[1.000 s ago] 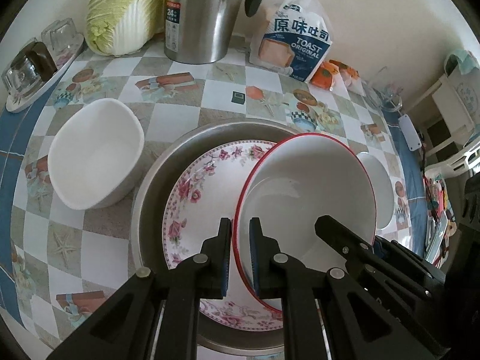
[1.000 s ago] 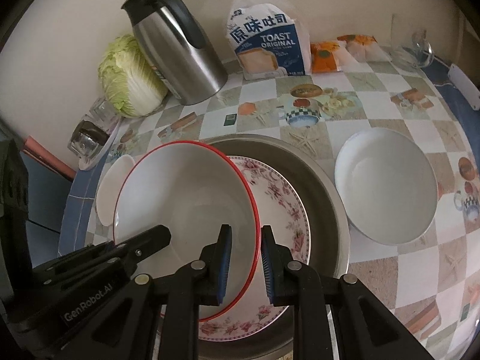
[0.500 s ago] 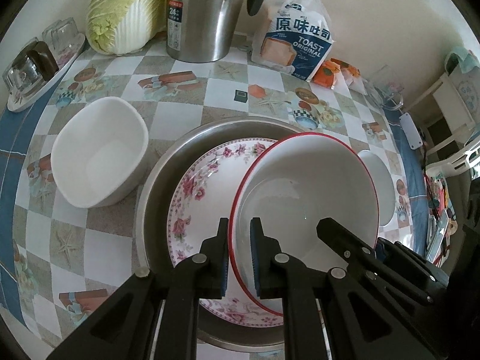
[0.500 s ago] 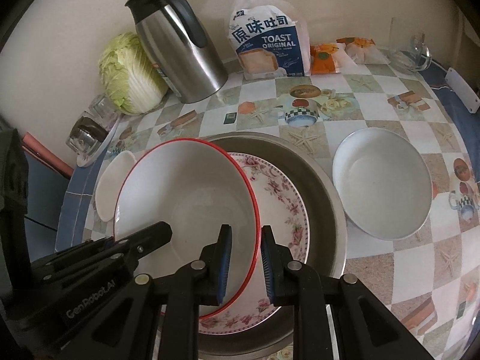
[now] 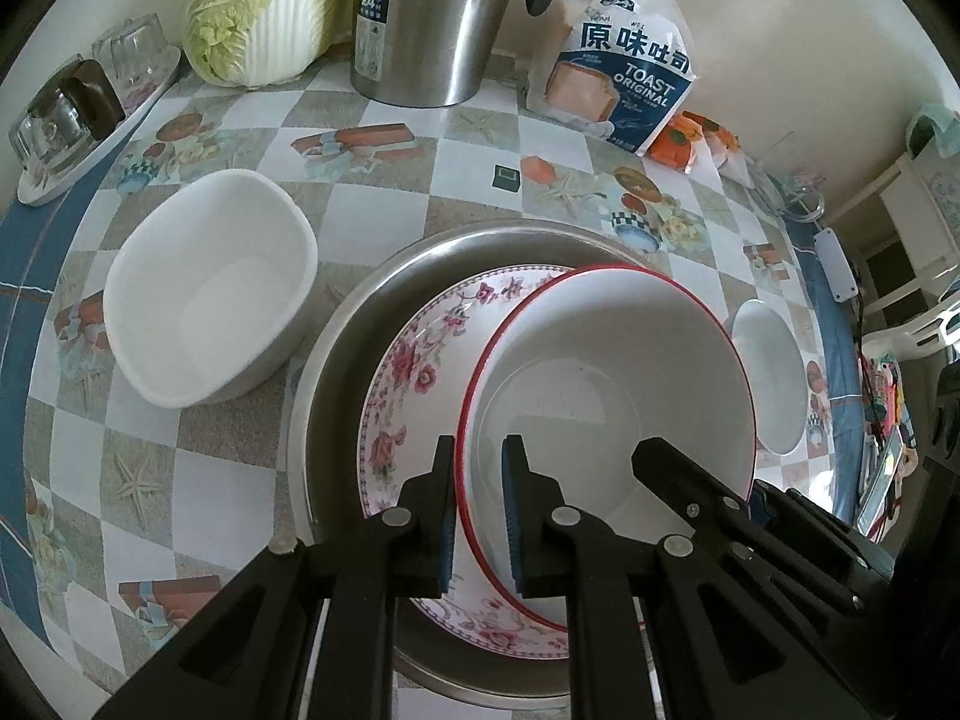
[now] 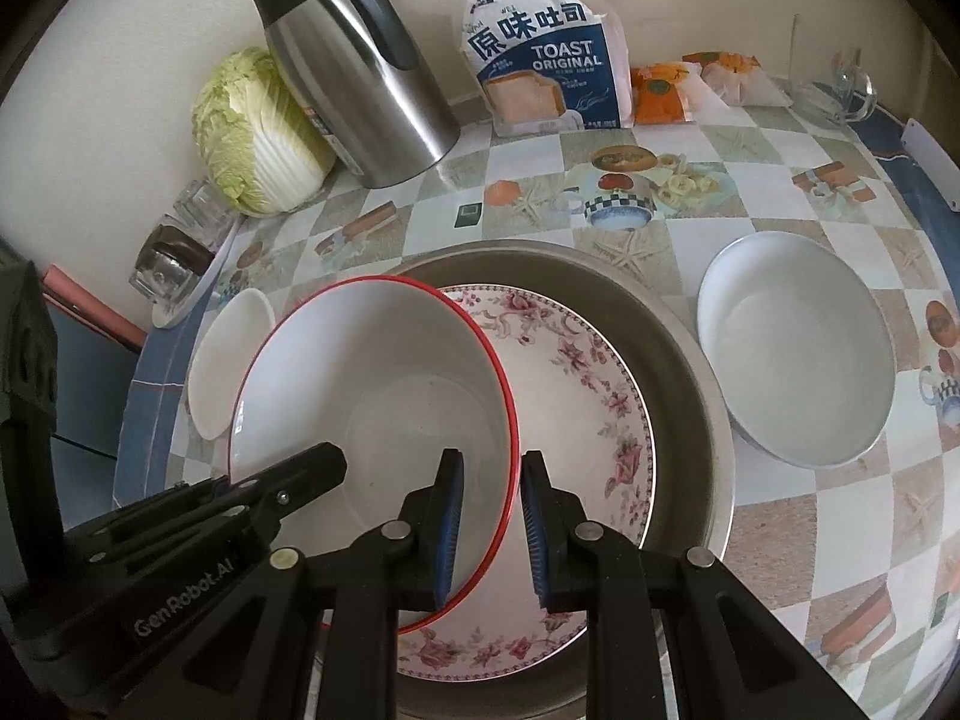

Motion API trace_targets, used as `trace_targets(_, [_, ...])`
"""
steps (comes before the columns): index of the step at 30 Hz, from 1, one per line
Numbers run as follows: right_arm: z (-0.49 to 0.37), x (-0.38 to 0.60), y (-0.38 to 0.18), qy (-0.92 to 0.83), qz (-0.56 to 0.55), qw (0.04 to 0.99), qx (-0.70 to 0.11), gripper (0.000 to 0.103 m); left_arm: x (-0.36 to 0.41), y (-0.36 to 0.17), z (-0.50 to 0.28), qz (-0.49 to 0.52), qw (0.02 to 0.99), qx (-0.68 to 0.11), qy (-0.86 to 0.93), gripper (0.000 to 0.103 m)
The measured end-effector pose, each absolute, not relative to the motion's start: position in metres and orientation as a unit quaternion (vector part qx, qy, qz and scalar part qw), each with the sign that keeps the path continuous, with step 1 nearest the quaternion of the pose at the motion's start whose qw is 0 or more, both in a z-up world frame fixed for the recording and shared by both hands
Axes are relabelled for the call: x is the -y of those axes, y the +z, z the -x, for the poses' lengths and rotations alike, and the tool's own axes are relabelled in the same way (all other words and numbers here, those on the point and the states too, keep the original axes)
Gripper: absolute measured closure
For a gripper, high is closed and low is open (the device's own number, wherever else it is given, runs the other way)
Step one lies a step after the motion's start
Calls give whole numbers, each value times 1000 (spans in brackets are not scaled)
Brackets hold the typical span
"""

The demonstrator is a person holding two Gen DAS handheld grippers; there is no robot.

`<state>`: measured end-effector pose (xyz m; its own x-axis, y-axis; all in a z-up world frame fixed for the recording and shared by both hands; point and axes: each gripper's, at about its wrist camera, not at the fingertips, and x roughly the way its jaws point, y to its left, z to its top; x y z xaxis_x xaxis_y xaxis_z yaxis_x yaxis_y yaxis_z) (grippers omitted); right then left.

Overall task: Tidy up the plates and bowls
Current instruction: 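Lower the red-rimmed bowl onto the pink-floral plate with both grippers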

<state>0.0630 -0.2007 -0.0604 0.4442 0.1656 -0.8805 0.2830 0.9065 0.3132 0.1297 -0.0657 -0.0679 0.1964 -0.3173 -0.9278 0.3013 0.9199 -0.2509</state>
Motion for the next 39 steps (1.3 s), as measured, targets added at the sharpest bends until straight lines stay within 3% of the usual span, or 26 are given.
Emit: trace_targets(39, [-69,205,-70,-39,-228,818,-526,78,69,-77,-136,20,765,-612,-200,89])
